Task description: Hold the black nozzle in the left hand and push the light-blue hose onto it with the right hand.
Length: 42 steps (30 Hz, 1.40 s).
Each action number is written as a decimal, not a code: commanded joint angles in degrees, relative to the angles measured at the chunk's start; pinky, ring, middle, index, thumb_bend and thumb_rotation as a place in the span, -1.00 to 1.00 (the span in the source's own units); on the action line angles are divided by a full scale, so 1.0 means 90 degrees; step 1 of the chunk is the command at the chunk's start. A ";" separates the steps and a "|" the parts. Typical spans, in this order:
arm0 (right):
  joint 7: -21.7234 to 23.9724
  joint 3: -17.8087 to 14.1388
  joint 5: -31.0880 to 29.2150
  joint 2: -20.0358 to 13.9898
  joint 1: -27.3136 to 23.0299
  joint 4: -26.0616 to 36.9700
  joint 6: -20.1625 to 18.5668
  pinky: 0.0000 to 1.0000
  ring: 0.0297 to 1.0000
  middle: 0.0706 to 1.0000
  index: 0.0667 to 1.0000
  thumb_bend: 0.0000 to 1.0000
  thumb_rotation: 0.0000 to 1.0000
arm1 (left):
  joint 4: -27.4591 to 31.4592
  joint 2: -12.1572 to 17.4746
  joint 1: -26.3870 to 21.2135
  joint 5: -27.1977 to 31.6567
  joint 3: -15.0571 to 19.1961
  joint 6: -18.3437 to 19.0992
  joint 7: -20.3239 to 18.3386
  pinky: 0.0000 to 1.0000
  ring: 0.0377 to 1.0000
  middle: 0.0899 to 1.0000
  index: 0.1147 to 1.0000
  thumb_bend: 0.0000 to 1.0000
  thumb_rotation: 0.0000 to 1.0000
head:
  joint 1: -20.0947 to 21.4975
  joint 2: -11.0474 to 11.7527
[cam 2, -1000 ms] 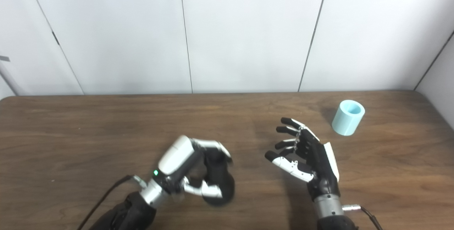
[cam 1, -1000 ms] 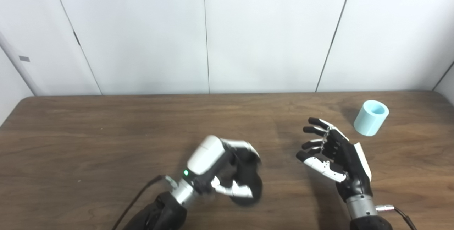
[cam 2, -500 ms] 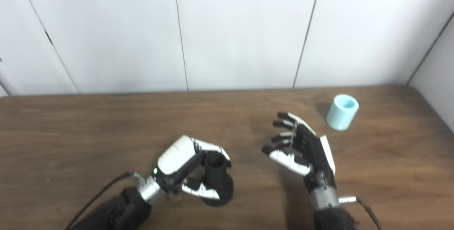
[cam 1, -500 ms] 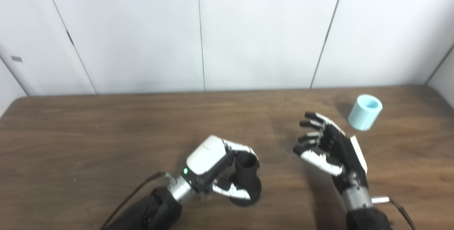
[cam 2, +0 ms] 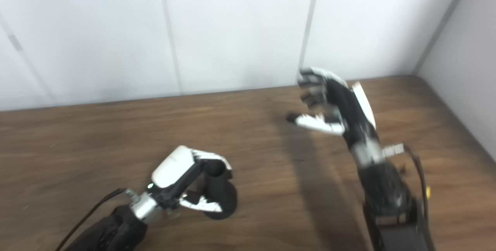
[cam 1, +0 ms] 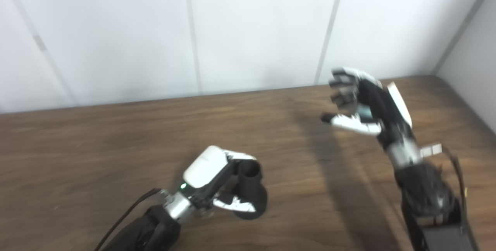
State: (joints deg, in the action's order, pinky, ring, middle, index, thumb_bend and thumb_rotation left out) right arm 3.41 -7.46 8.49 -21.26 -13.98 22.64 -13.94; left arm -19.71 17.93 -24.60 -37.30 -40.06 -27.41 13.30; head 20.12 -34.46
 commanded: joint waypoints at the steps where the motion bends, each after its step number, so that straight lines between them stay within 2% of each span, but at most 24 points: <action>1: 0.0160 -0.0202 0.0080 -0.0398 -0.0477 0.0509 -0.0502 -0.01 0.11 0.37 0.43 0.50 -0.63 | -0.1046 0.0359 0.0970 -0.0574 -0.0269 0.0730 -0.0794 -0.14 -0.18 -0.11 -0.13 0.01 -1.00 | 0.0068 0.0027; 4: 0.0308 -0.0295 0.0101 -0.0752 -0.0762 0.0596 -0.1022 -0.01 0.17 0.38 0.42 0.56 -0.58 | -0.1062 0.0335 0.0991 -0.0497 -0.0151 0.0810 -0.0859 -0.12 -0.18 -0.12 -0.12 0.01 -1.00 | 0.0232 0.0096; 6: 0.0358 -0.0346 0.0161 -0.0982 -0.0949 0.0545 -0.1232 -0.09 0.19 0.38 0.44 0.53 -0.63 | -0.1040 0.0334 0.1009 -0.0417 -0.0066 0.0799 -0.0908 -0.11 -0.19 -0.12 -0.11 0.01 -1.00 | 0.0299 0.0152; 11: 0.0405 -0.0465 0.0324 -0.1456 -0.1214 0.0117 -0.1385 0.11 0.26 0.41 0.43 0.52 -0.69 | -0.0979 0.0364 0.1032 -0.0303 0.0093 0.0729 -0.1104 -0.11 -0.20 -0.12 -0.10 0.01 -1.00 | 0.0387 0.0187; 14: 0.0364 -0.0537 0.0358 -0.1593 -0.1240 -0.0239 -0.1349 0.18 0.33 0.46 0.47 0.55 -0.64 | -0.0999 0.0377 0.1017 -0.0349 0.0122 0.0690 -0.1144 -0.12 -0.20 -0.13 -0.10 0.01 -1.00 | 0.0464 0.0220; 18: 0.0162 -0.0630 0.0422 -0.1715 -0.1116 -0.0968 -0.0872 0.31 0.47 0.55 0.53 0.59 -0.51 | -0.1120 0.0384 0.0984 -0.0378 0.0135 0.0558 -0.1068 -0.13 -0.20 -0.13 -0.09 0.01 -1.00 | 0.0585 0.0328; 21: 0.0231 -0.0577 0.0483 -0.1858 -0.1023 -0.1420 -0.0786 0.44 0.61 0.67 0.59 0.65 -0.42 | -0.1156 0.0419 0.0985 -0.0389 0.0144 0.0503 -0.1036 -0.13 -0.20 -0.14 -0.12 0.01 -1.00 | 0.0727 0.0421; 23: 0.0396 -0.0533 0.0414 -0.1912 -0.0962 -0.1569 -0.0823 0.54 0.74 0.80 0.68 0.73 -0.35 | -0.1186 0.0442 0.0980 -0.0390 0.0148 0.0504 -0.1055 -0.11 -0.19 -0.14 -0.13 0.01 -1.00 | 0.0805 0.0472; 27: 0.0668 -0.0543 0.0108 -0.1880 -0.0770 -0.1785 -0.0874 0.66 0.85 0.90 0.82 0.74 -0.32 | -0.1237 0.0474 0.0990 -0.0380 0.0160 0.0511 -0.1091 -0.09 -0.18 -0.13 -0.15 0.01 -1.00 | 0.0921 0.0559; 32: 0.0844 -0.0569 -0.0243 -0.1749 -0.0725 -0.2159 -0.0819 0.63 0.89 0.97 0.89 0.78 -0.35 | -0.1279 0.0504 0.1008 -0.0329 0.0187 0.0462 -0.1116 -0.09 -0.17 -0.12 -0.12 0.01 -1.00 | 0.0986 0.0608; 35: 0.0805 -0.0477 -0.0200 -0.1724 -0.0764 -0.2475 -0.0785 0.68 0.88 0.97 0.90 0.70 -0.44 | -0.1289 0.0514 0.1023 -0.0324 0.0194 0.0432 -0.1094 -0.11 -0.17 -0.10 -0.13 0.01 -1.00 | 0.0986 0.0612; 39: 0.0754 -0.0348 -0.0100 -0.1732 -0.0792 -0.2775 -0.0736 0.75 0.88 0.96 0.92 0.67 -0.44 | -0.1220 0.0525 0.1050 -0.0306 0.0202 0.0461 -0.1194 -0.09 -0.17 -0.10 -0.14 0.01 -1.00 | 0.0977 0.0614; 42: 0.0732 -0.0312 -0.0119 -0.1690 -0.0821 -0.2957 -0.0737 0.75 0.90 0.97 0.97 0.72 -0.40 | -0.1221 0.0525 0.1066 -0.0302 0.0211 0.0408 -0.1174 -0.09 -0.18 -0.11 -0.12 0.01 -1.00 | 0.0933 0.0587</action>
State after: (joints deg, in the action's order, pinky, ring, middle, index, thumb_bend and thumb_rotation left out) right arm 11.23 -9.64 7.22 -34.81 -18.21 -4.85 -24.00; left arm -21.48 17.89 -24.27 -35.84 -35.32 -26.85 8.61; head 28.48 -29.09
